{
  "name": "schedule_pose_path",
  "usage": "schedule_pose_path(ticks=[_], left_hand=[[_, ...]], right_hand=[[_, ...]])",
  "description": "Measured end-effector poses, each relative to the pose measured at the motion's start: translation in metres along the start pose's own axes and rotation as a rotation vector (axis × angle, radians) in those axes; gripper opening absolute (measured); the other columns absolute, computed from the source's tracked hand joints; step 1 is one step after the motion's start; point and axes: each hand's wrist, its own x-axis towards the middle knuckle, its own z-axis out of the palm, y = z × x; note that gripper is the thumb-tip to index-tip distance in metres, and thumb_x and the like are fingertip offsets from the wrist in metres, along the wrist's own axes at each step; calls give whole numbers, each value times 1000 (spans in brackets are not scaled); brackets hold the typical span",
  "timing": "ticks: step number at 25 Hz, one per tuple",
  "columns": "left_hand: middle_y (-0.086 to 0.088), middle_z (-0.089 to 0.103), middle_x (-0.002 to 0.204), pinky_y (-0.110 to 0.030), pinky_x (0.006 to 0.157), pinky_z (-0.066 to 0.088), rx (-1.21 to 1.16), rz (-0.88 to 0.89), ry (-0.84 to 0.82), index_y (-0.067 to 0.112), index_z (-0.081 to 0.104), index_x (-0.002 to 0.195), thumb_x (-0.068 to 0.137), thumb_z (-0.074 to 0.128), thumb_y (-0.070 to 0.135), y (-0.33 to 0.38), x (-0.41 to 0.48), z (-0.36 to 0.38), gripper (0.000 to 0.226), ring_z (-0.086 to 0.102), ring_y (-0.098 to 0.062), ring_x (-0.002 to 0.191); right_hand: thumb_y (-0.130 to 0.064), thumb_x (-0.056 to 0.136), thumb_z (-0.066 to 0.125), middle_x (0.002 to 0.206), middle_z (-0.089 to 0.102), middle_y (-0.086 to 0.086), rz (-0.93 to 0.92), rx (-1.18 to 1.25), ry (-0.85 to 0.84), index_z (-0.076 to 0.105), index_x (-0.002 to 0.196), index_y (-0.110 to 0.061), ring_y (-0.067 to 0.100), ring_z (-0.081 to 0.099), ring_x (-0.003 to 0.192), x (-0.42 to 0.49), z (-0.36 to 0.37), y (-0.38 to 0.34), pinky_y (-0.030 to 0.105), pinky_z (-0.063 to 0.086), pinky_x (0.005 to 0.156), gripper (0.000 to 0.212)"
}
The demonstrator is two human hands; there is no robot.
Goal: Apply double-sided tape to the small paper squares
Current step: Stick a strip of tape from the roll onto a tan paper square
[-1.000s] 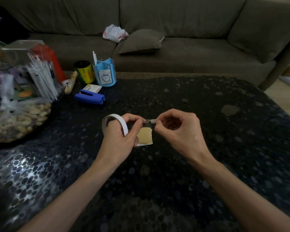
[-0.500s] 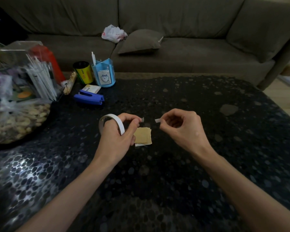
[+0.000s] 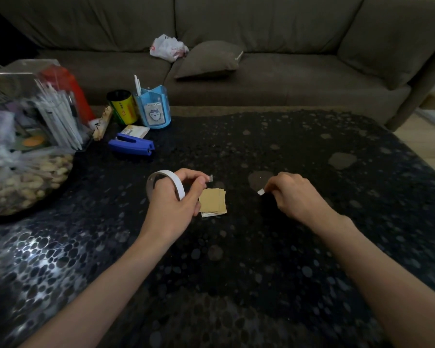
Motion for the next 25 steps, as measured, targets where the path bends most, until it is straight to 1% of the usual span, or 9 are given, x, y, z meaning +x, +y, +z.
schedule_pose_path(ticks=[3,5,6,8,11,14,17,21,25], left_hand=[[-9,72,84,-19,54,50,-5,-4,21,21,73,105,102,62,22,1,1,-2,12,58,-8,53],[-5,73,85,-20,54,50,-7,-7,36,20,73,105,102,62,21,2,3,-3,12,57,-8,53],[-3,73,87,-20,54,50,-6,-9,44,19,73,106,102,62,21,2,4,-4,12,57,-7,52],[1,73,92,-17,52,49,-7,-4,58,17,73,107,102,62,21,3,6,-7,13,56,-6,51],[0,73,92,-15,51,47,-15,-8,84,14,73,107,102,62,20,3,6,-10,14,55,-5,49],[-1,74,94,-16,53,48,-17,-23,93,15,73,108,102,62,21,4,6,-12,14,56,-6,51],[-1,73,93,-16,54,50,-20,-31,100,17,72,109,102,62,22,5,5,-14,14,57,-6,53],[-1,73,92,-16,52,48,-23,-28,108,17,73,108,102,62,22,7,5,-14,13,56,-7,52],[1,73,94,-15,50,45,-27,-40,111,16,73,109,102,62,22,6,5,-14,14,56,-5,52]], right_hand=[[-17,100,65,128,59,3,18,-86,102,63,125,-23,20,64,106,-5,0,4,33,55,83,26],[-21,99,67,127,60,1,-27,-29,210,63,127,-22,17,64,106,-8,1,-1,31,55,84,28],[-25,99,68,127,61,-1,-91,52,229,63,128,-25,14,64,109,-9,3,-8,31,56,89,30],[-34,96,71,131,62,-7,-284,199,165,63,131,-30,10,60,120,-10,12,-30,35,54,103,36],[-45,95,71,140,61,-7,-513,176,82,63,138,-29,11,51,133,-12,35,-58,36,45,113,46],[-46,99,65,134,64,-4,-604,68,159,70,131,-25,14,53,128,-11,46,-62,34,47,106,38],[-36,102,64,121,71,-1,-687,-6,244,77,118,-20,18,61,115,-10,49,-62,32,47,93,26],[-26,98,69,103,74,1,-698,-30,314,78,102,-16,21,66,97,-14,56,-64,34,50,85,14],[-33,100,68,111,75,-5,-606,164,240,78,108,-22,15,64,106,-18,52,-63,32,49,96,18]])
